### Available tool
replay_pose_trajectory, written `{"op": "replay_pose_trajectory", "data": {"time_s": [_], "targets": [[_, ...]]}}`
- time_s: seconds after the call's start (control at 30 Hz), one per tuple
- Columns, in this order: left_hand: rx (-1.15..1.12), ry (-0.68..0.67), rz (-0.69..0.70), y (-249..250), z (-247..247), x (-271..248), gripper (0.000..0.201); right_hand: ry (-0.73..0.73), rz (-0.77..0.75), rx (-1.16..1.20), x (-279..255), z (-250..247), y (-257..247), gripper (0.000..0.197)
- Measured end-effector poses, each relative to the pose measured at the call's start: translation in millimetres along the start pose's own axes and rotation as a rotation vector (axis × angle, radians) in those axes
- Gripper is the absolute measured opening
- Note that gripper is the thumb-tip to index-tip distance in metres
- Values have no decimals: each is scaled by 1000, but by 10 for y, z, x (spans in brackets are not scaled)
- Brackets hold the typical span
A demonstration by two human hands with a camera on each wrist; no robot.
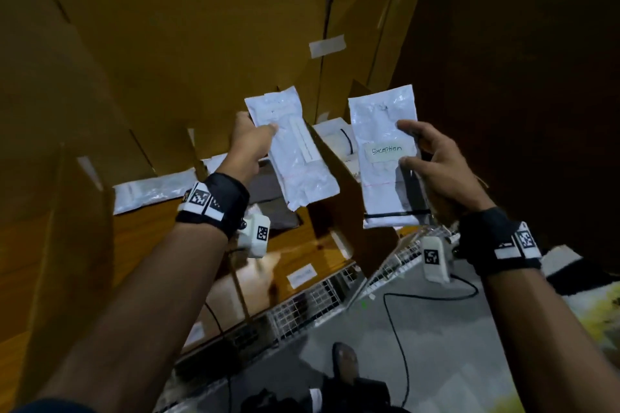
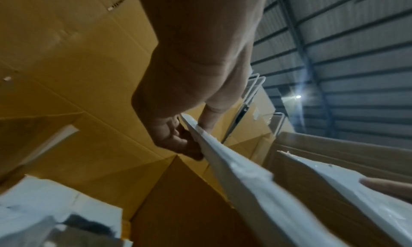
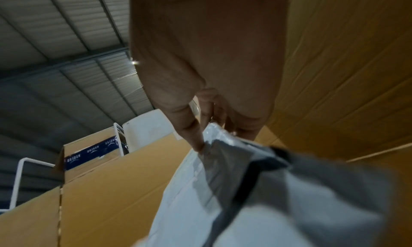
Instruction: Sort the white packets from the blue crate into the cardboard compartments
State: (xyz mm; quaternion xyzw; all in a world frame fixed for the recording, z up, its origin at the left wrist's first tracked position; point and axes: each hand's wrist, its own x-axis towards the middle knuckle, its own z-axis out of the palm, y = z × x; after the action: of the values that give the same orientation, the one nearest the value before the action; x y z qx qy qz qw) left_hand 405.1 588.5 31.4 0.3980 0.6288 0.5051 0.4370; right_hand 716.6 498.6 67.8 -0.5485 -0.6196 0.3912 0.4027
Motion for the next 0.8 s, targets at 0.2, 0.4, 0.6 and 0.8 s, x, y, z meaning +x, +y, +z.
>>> {"op": "replay_pose_trajectory", "data": {"time_s": [0.2, 0.4, 0.6, 0.8], "targets": [[277, 58, -190, -260, 170, 315, 12, -136, -24, 82, 1032, -157, 342, 60], [222, 246, -338, -418, 260, 683, 17, -371, -88, 132, 1891, -193, 563, 63], [89, 486, -369, -663, 316, 855, 7, -507, -106, 239, 2262, -84, 644, 67], [-18, 510, -454, -938, 306, 988, 22, -576, -52, 341, 2516, 44, 709, 61]]}}
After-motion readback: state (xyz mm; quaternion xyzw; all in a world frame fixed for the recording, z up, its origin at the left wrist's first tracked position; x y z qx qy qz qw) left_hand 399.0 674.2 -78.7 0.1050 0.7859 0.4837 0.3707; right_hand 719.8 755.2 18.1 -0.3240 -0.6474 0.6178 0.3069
